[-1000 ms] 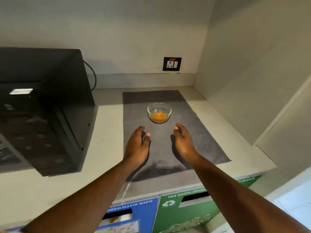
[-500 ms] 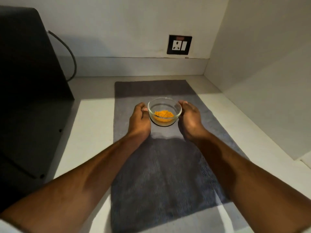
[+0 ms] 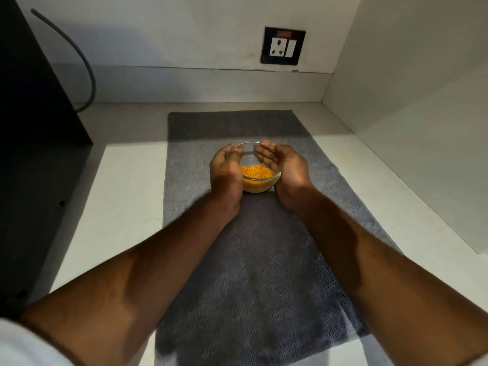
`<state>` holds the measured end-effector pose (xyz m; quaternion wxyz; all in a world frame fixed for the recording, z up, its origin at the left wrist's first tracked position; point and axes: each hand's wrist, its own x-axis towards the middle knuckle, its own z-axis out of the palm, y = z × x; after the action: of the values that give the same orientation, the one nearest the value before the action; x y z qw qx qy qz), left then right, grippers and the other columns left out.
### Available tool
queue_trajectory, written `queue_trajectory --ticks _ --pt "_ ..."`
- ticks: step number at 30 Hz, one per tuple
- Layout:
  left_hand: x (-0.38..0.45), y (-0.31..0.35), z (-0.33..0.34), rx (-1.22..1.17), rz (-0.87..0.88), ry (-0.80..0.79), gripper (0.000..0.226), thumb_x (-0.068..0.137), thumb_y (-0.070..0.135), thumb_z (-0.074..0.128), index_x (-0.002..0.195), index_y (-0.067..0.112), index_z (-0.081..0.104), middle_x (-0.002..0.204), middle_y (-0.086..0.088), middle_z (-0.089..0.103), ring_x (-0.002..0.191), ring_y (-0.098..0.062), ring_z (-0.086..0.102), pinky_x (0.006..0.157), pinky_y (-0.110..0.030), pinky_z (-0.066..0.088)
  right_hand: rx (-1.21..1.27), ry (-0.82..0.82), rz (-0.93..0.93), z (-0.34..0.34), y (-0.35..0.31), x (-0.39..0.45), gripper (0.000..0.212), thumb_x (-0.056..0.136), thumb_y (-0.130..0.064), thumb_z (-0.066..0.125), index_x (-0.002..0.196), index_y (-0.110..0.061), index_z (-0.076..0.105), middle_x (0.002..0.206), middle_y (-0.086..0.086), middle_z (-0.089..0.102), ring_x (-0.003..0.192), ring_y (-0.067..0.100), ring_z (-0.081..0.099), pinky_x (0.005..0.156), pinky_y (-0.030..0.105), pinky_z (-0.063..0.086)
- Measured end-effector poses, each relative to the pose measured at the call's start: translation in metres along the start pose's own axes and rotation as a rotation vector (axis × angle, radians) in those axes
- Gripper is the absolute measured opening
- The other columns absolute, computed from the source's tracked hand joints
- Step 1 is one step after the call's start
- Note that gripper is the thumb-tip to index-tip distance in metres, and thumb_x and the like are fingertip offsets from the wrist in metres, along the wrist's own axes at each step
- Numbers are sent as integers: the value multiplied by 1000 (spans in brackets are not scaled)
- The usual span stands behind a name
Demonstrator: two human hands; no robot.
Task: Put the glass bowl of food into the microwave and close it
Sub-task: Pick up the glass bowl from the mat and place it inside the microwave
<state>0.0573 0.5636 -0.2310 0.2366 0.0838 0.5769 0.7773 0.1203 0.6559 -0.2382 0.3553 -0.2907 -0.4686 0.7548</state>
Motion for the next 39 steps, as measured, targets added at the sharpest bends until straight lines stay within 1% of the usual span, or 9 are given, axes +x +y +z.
queue_trajectory --ticks 4,10,15,19,22,24,29,33,39 --pt "-9 2 3 -60 -4 34 30 101 6 41 121 -5 61 121 -22 68 119 -31 64 109 -39 47 -35 31 0 4 0 -11 34 104 -13 40 120 3 66 100 11 77 100 22 74 95 28 57" --pt "-41 2 -13 -49 10 12 30 103 8 40 119 -4 62 119 -21 69 117 -30 66 107 -38 49 -19 53 -13 3 2 -48 35 104 -10 40 125 5 64 116 22 74 113 29 71 105 35 53" --pt "-87 13 -33 3 24 4 30 104 10 40 119 -2 63 119 -19 71 115 -28 67 108 -40 49 -40 68 -7 6 -1 -100 32 103 -10 41 120 0 66 116 20 74 115 29 70 109 40 51" --pt "-126 25 -50 50 17 -1 28 105 18 40 113 9 66 116 -11 73 112 -23 68 107 -42 49 -64 67 -16 4 -10 -143 28 103 -11 44 110 -8 70 113 16 76 112 27 72 103 38 54" --pt "-169 43 -59 68 24 -2 27 105 18 39 107 15 66 114 -8 73 112 -23 68 107 -42 49 -84 32 -1 5 -19 -183 28 102 -17 46 114 -11 71 113 10 78 110 23 73 92 33 59" --pt "-234 84 -79 46 22 -15 27 105 18 39 105 18 66 113 -6 73 113 -22 67 107 -41 49 -110 4 0 18 -53 -256 30 101 -20 48 120 -11 70 115 8 78 110 20 73 99 37 56" --pt "-255 91 -95 86 4 -17 27 104 24 43 112 18 68 115 -1 74 111 -17 69 98 -34 54 -93 27 16 28 -56 -286 26 102 -16 47 110 -15 71 113 9 78 112 21 72 110 43 50" --pt "-289 115 -115 98 15 5 26 104 25 42 106 25 68 109 2 74 107 -17 69 84 -30 56 -85 -6 17 42 -65 -328 31 104 -14 41 119 -10 68 118 13 76 117 24 69 113 45 46" --pt "-346 158 -155 119 42 8 27 104 26 41 103 28 67 110 3 73 114 -17 66 104 -42 51 -53 -41 41 74 -79 -395 30 105 -14 43 119 -9 69 117 12 76 117 24 70 113 43 46"
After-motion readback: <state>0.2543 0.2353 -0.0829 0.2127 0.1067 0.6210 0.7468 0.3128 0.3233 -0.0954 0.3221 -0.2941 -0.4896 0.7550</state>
